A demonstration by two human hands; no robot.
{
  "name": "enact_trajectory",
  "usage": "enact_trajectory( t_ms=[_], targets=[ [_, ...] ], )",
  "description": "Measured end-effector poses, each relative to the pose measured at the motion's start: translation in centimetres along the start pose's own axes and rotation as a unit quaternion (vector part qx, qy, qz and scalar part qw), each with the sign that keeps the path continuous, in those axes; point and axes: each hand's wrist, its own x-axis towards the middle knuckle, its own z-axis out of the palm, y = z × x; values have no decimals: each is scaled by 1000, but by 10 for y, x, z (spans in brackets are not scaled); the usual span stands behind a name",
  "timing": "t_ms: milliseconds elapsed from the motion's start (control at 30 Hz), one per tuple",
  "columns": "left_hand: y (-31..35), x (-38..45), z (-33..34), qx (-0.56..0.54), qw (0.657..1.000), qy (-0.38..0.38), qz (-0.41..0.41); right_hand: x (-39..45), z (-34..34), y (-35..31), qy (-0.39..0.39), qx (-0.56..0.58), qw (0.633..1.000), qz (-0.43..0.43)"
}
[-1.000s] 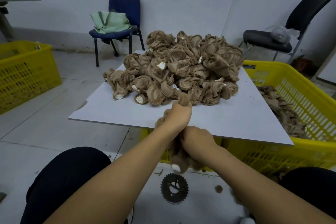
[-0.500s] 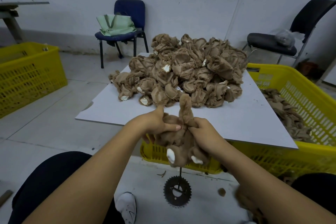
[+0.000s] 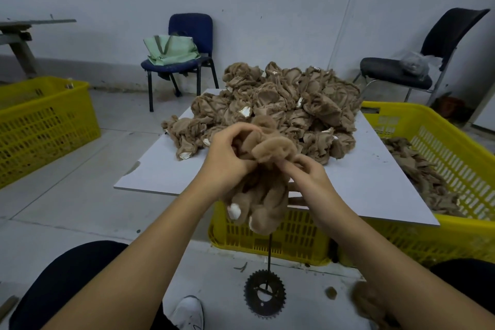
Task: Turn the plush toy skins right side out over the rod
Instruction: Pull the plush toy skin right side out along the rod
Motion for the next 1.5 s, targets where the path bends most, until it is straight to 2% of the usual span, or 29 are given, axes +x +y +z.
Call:
enact_trajectory(
  t_ms=[67,100,167,233,300,367,433,500,567,633,667,733,800,933,1000,1067,1167,1233,1267,1367,1500],
  targets=[
    [9,0,3,4,998,21,61,1,6,-9,31,-28,996,-81],
    [12,0,4,7,996,29,83,5,9,-13,46,-105,984,-133],
    [15,-1,6,-2,994,35,100,11,13,-20,123,-226,937,-234],
    [19,-3,10,-23,995,17,94,12,12,-23,160,-190,939,-238],
    [19,-7,16,-21,996,-16,81,13,3,-14,190,-99,946,-243],
    [15,-8,19,-8,998,-32,52,5,2,-8,143,8,982,-124],
    [9,-8,20,7,1000,-20,18,2,3,-2,92,128,987,12],
    [3,-8,22,37,998,37,-32,2,4,0,77,195,976,52],
    [-1,-10,24,41,987,90,-126,3,2,1,73,232,967,70],
    [-5,-11,26,-16,976,54,-211,6,0,4,68,247,962,89],
    [-8,-12,26,-41,973,20,-226,7,0,5,67,252,961,91],
    [-7,-13,26,-31,978,-21,-206,9,-1,5,74,261,958,94],
    [-6,-11,25,5,986,-28,-162,11,-2,4,79,269,955,99],
    [0,-9,19,77,993,22,-84,10,1,2,56,314,945,68],
    [0,-10,19,140,986,55,-69,10,4,-1,30,344,937,51],
    [1,-12,21,161,982,53,-83,11,3,-2,26,364,930,47],
    [3,-12,19,144,982,-40,-118,13,-3,0,44,359,931,52],
    [4,-11,14,179,973,-119,-86,15,-6,3,65,346,934,60],
    [3,-10,11,185,972,-131,-69,15,-7,4,78,341,934,66],
    [3,-8,4,164,982,-72,-53,15,-4,5,104,334,933,84],
    [8,-5,5,54,996,24,-70,14,-1,6,113,302,943,88]
  ],
)
